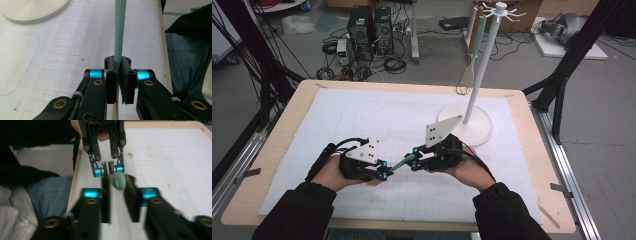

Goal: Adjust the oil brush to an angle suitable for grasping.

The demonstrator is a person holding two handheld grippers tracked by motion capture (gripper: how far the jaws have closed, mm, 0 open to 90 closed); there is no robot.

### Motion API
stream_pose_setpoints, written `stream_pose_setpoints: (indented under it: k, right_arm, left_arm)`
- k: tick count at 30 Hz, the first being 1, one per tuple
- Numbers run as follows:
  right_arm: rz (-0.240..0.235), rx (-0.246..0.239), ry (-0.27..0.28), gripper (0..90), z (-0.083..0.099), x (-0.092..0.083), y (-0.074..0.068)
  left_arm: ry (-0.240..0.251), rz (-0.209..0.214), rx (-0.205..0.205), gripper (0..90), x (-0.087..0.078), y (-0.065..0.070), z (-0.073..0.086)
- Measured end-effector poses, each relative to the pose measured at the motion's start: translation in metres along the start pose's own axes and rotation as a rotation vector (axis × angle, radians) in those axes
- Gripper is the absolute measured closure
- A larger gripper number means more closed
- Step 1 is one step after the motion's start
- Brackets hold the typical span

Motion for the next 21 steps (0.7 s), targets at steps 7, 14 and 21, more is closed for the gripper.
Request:
stream_pose_setpoints:
  k: [7, 14, 21]
  right_arm:
    - [0.003, 0.060, 0.076, 69.5, 0.0031, 0.0036, 0.0036]
    - [0.014, 0.057, 0.105, 81.1, 0.0010, 0.0049, 0.0050]
    - [0.000, 0.029, 0.060, 83.4, -0.0036, 0.0026, 0.0024]
  left_arm:
    - [0.039, -0.034, -0.028, 84.5, -0.0046, -0.0032, -0.0031]
    - [0.048, -0.030, -0.031, 84.4, -0.0033, -0.0045, -0.0039]
    - [0.041, -0.024, -0.042, 79.4, 0.0001, -0.0044, -0.0037]
Point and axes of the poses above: each handheld gripper's, and its own axes: x roughly forward along the jaws, z roughly out of its underside, y roughly to its right, the point moved 1 cm from there along x, roughly forward along the jaws, and after that the axes turned 5 degrees about x, right-handed, at the moved point
